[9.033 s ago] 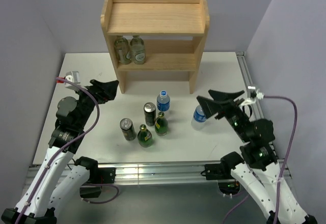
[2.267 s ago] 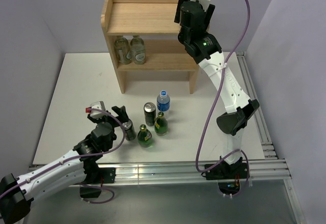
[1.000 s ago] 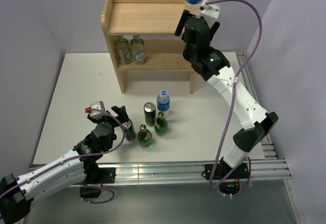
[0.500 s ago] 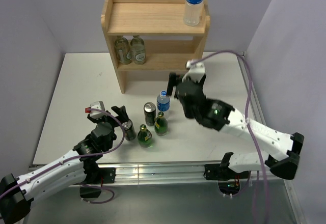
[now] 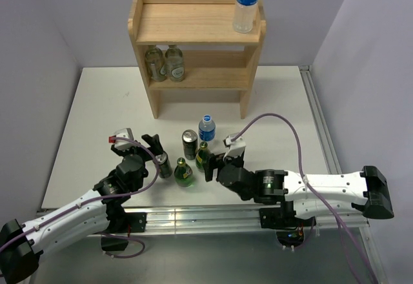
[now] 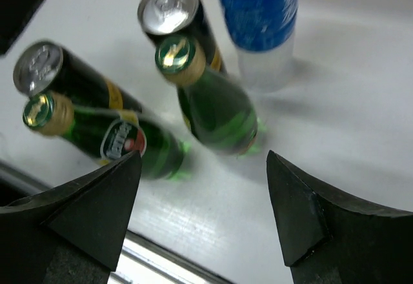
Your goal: Place and organize the beverage onto the shelf
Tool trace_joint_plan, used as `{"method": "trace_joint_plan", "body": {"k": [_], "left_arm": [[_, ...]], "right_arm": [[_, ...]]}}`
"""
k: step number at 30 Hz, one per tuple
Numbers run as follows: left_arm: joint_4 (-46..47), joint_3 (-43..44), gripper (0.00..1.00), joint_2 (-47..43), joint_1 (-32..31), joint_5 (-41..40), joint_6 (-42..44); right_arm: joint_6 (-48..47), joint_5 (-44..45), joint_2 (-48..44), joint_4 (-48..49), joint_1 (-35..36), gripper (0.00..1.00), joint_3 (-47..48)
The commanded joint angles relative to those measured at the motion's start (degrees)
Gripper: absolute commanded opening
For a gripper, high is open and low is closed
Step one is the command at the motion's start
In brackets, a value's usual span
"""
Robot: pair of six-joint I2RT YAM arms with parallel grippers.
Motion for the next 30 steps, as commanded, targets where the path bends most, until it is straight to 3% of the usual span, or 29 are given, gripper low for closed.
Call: {"method": "trace_joint_plan", "body": {"k": [1, 9, 15, 30], "left_arm": [[0.6, 0.66, 0.94, 0.4, 0.19, 0.21, -0.56], [0.25, 0.93, 0.94, 0.76, 0.19, 0.29, -0.74], [0.34, 0.75, 0.94, 0.49, 0.19, 0.38, -0.74], [0.86, 1.19, 0.94, 1.9, 0.19, 0.73, -0.39]], "right_arm": [[7.81, 3.24, -0.77, 3.53, 3.42, 0.85, -4.04], [11.34, 4.11, 7.75, 15.29, 4.39, 0.86, -10.47], [8.0, 7.98, 22.85, 23.12, 4.31, 0.9, -6.96], [0.35, 12.38, 37.11, 42.63, -2.37, 0.94, -6.87]]}}
